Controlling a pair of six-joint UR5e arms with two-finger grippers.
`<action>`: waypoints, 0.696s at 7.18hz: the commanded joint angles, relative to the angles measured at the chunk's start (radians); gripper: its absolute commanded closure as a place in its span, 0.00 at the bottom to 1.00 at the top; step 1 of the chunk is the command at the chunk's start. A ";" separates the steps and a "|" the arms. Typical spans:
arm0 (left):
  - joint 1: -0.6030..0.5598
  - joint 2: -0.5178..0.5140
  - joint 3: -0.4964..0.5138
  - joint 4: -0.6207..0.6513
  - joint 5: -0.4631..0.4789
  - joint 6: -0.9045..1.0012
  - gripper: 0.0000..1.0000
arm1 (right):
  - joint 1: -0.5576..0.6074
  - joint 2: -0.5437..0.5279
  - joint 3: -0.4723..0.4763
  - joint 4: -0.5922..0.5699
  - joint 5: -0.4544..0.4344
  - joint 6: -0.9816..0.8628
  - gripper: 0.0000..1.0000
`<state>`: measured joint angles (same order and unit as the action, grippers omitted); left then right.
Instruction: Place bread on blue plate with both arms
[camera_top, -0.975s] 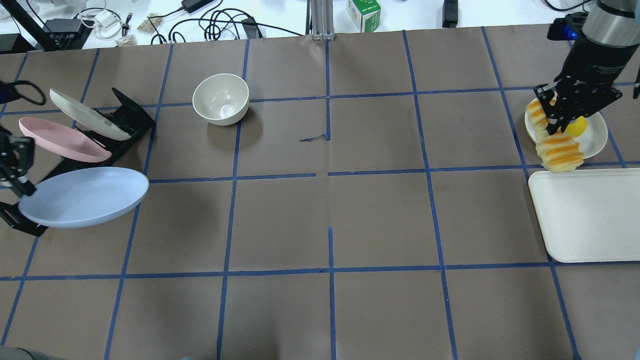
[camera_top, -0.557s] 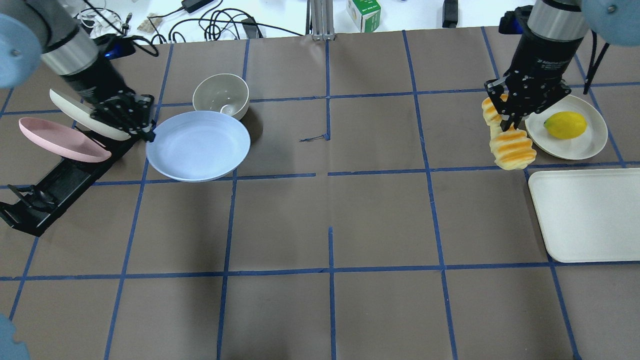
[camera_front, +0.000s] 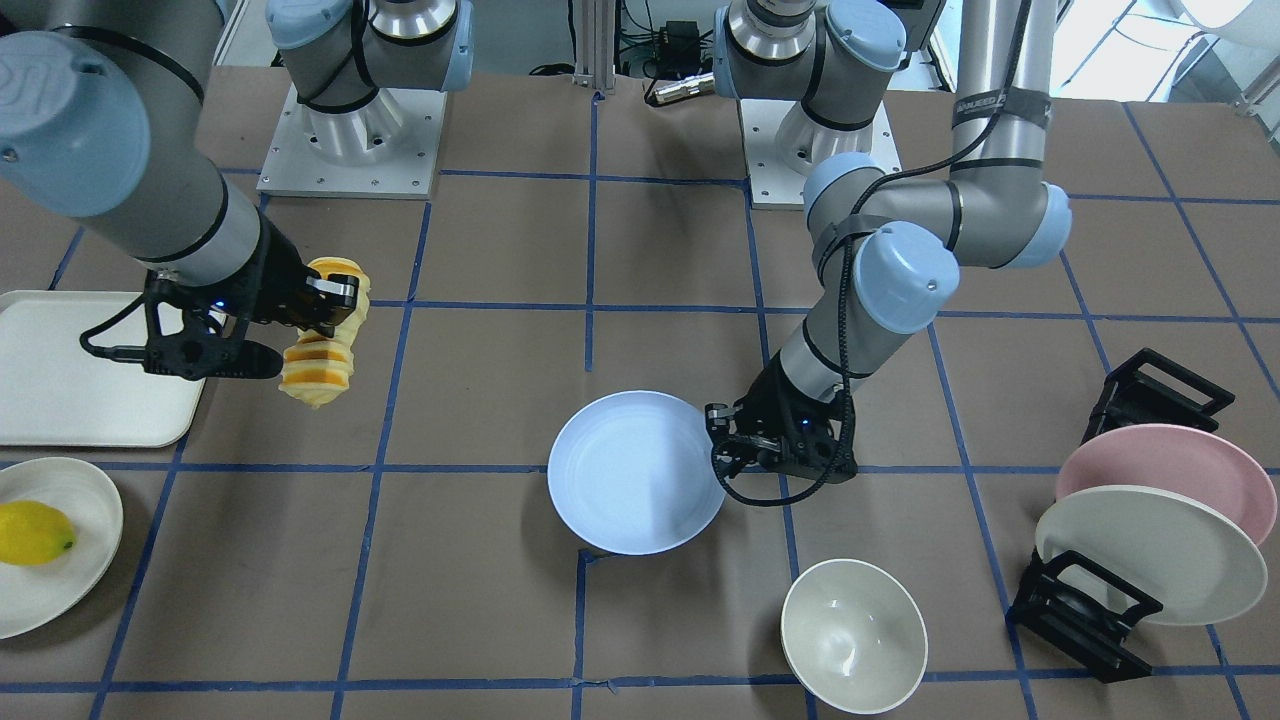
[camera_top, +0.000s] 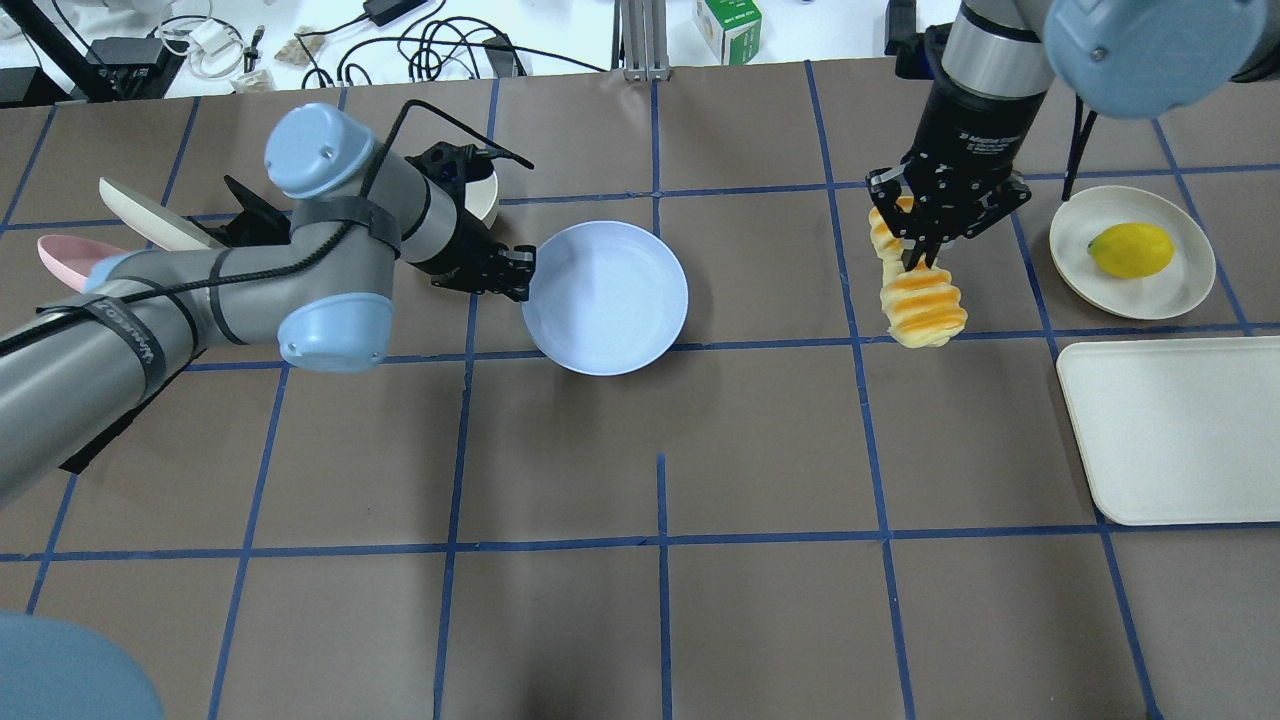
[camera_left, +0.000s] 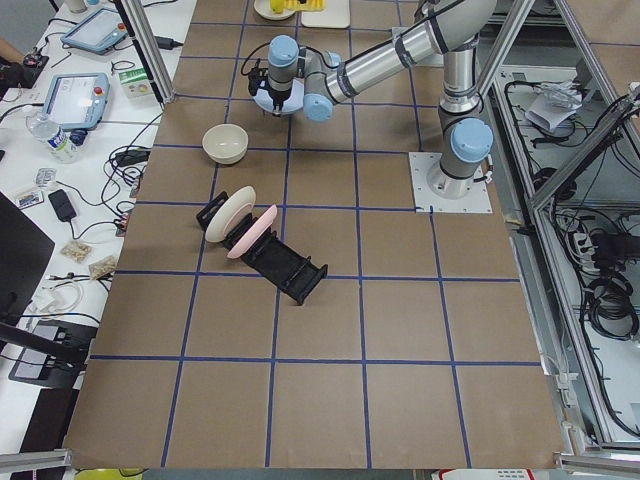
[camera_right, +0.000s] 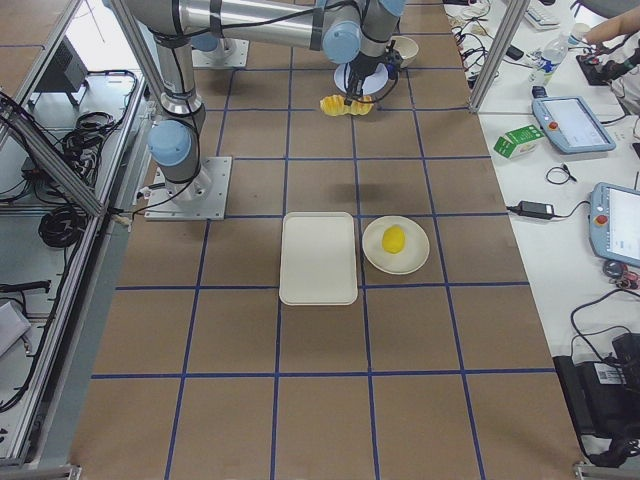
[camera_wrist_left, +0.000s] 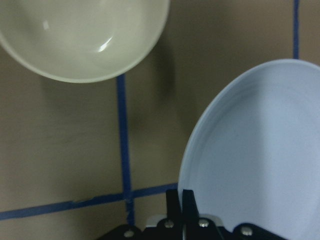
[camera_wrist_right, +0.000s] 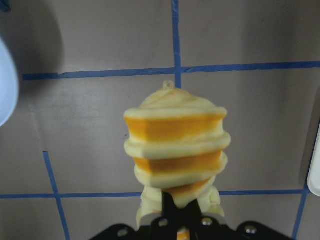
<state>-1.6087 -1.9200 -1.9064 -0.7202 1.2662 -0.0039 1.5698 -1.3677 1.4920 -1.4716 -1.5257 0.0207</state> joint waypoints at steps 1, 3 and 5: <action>-0.069 -0.063 -0.017 0.068 -0.008 -0.057 1.00 | 0.105 0.041 0.005 -0.038 0.021 0.077 1.00; -0.069 -0.066 -0.016 0.064 0.022 -0.053 0.12 | 0.197 0.102 0.007 -0.171 0.042 0.140 1.00; -0.047 -0.033 0.033 0.027 0.030 -0.034 0.00 | 0.210 0.172 0.001 -0.264 0.068 0.146 1.00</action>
<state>-1.6716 -1.9770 -1.9028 -0.6654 1.2847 -0.0456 1.7660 -1.2406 1.4951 -1.6745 -1.4784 0.1581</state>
